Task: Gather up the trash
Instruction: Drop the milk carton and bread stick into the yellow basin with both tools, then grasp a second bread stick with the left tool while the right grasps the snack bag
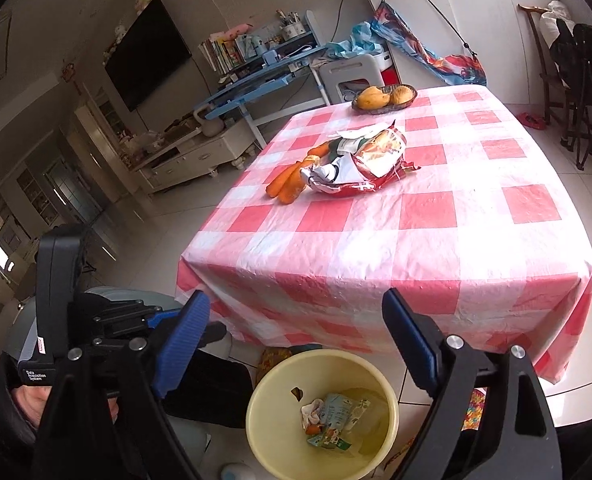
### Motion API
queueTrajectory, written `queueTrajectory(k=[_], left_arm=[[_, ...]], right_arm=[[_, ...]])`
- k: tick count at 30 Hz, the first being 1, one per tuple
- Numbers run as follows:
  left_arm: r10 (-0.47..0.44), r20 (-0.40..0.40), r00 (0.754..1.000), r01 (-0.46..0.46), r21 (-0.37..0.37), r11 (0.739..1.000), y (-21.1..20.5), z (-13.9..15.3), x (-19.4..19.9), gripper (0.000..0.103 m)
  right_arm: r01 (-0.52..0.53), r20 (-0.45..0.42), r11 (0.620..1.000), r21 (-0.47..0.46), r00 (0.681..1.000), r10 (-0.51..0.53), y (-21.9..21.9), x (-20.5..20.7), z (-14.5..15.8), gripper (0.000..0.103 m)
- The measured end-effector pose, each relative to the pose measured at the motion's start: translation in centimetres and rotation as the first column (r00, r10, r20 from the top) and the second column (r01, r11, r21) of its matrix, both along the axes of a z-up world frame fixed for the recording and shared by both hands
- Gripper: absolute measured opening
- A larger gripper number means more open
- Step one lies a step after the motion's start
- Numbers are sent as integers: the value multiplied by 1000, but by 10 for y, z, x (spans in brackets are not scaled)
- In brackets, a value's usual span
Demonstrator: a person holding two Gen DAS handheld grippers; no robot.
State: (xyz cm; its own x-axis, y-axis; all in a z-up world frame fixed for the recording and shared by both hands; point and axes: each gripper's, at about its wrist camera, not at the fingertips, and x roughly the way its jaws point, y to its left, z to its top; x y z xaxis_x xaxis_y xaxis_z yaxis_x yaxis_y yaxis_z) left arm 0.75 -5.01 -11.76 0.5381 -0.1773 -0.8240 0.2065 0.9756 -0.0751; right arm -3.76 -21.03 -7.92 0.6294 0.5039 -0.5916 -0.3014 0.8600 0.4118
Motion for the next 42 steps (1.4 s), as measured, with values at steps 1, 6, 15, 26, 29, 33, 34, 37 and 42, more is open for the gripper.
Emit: queueTrajectory(k=[1, 6, 15, 26, 29, 33, 34, 37, 42], left_arm=[[19, 16, 1000, -19, -6, 1000, 4, 4, 4, 37], [112, 76, 991, -111, -18, 994, 26, 23, 35, 43], [175, 80, 981, -174, -24, 984, 47, 26, 112, 43], [159, 47, 986, -160, 23, 987, 35, 8, 183, 43], [145, 29, 989, -146, 28, 989, 32, 1, 195, 43], [118, 5, 993, -118, 38, 992, 25, -11, 209, 43], [117, 0, 993, -117, 37, 993, 25, -13, 212, 43], [111, -16, 994, -110, 26, 994, 25, -19, 223, 43], [80, -30, 996, -80, 22, 997, 17, -25, 233, 43]], right_arm=[[5, -7, 1000, 17, 1000, -4, -2, 3, 0, 85], [54, -62, 990, 134, 997, -46, -13, 35, 0, 85], [168, -178, 959, 230, 976, -129, -18, 121, -19, 85], [194, -225, 972, 132, 961, -161, -10, 187, -35, 85], [164, -211, 984, 72, 966, -146, -4, 195, -35, 81], [94, -222, 995, 36, 972, -84, -3, 206, -39, 48], [78, -223, 996, 33, 972, -68, -2, 207, -40, 45], [29, -216, 1000, 0, 976, -28, -4, 207, -34, 40], [-8, -186, 999, -51, 983, -2, -18, 198, -14, 39]])
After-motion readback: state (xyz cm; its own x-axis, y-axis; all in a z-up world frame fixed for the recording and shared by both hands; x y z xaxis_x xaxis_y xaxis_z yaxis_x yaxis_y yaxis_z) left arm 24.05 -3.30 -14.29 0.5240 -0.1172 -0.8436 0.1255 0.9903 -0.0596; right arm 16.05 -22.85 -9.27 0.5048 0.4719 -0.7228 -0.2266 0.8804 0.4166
